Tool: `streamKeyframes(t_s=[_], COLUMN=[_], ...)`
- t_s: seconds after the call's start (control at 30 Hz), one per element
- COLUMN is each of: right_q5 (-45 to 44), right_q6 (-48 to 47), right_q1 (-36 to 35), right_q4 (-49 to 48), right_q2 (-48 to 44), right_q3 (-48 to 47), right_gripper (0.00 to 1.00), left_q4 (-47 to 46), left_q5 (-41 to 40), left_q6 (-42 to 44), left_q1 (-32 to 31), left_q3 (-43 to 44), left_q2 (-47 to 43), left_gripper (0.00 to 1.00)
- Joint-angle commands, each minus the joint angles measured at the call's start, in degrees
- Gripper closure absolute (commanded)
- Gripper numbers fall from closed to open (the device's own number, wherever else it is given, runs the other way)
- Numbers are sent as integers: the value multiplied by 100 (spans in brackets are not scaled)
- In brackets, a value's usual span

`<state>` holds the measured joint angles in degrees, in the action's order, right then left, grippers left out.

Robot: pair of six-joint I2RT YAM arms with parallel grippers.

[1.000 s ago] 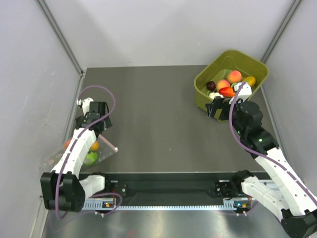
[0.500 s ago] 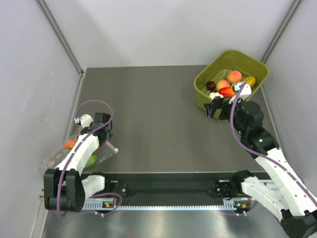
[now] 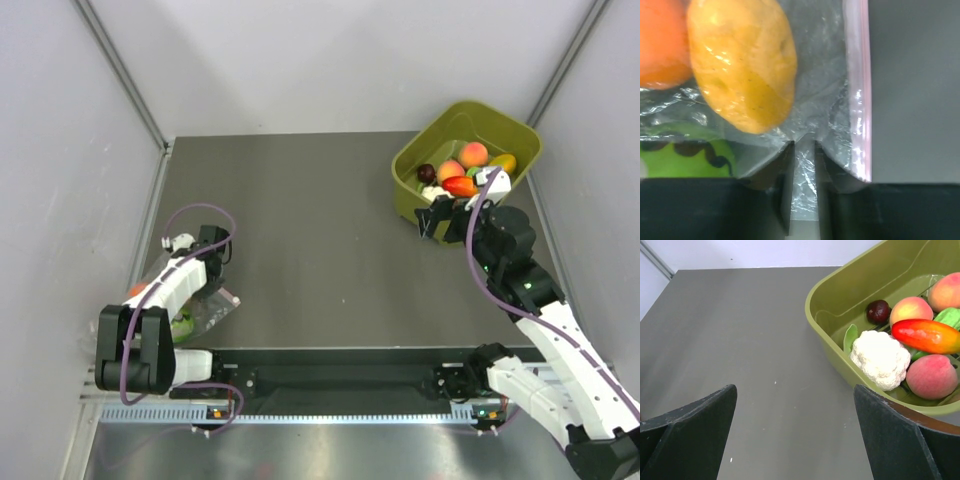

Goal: Open the zip-top bag and remove the fake food

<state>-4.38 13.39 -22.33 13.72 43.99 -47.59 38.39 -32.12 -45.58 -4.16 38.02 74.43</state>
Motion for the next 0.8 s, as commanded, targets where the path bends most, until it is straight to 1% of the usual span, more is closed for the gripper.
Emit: streamKeyframes(t_s=[0.0,0.03,0.07,0.17,0.3,0.43,0.5,0.57,0.6,0.67,0.7,0.73,0.77], right_q5=[52,52,60,78,78,122,174,227,227,262,262,271,289], right_q6=[-64,-64,-64,-73,-64,-47,-29,-20,-12,-3,6,15,15], right_q1=[114,115,123,132,167,176,185,185,185,194,194,194,194], right_q4=[-132,-124,-132,-141,-150,-150,-185,-211,-220,-246,-247,-247,-247], right_q2=[-118,-118,-118,-110,-83,-22,4,40,66,110,154,154,154], right_q3=[13,13,22,31,57,57,66,75,75,57,48,48,48], right_gripper=[0,0,0,0,0,0,0,1,0,0,0,0,0], left_q4=[-183,-200,-209,-349,-604,-666,-561,-395,-194,-34,141,194,221], left_q5=[197,258,285,539,1312,1761,1666,1368,1062,1084,1102,1111,1181], left_q6=[172,216,269,585,1216,1455,1561,1552,1500,1324,1132,983,746], left_q1=[30,30,30,30,12,12,3,-14,-23,-40,-58,-93,-93], left_q3=[144,162,188,276,495,575,592,593,575,558,496,452,400], left_q2=[10,-25,-43,-192,-342,-455,-517,-658,-719,-781,-790,-816,-825], left_gripper=[84,96,100,100,100,100,100,100,100,100,99,96,90])
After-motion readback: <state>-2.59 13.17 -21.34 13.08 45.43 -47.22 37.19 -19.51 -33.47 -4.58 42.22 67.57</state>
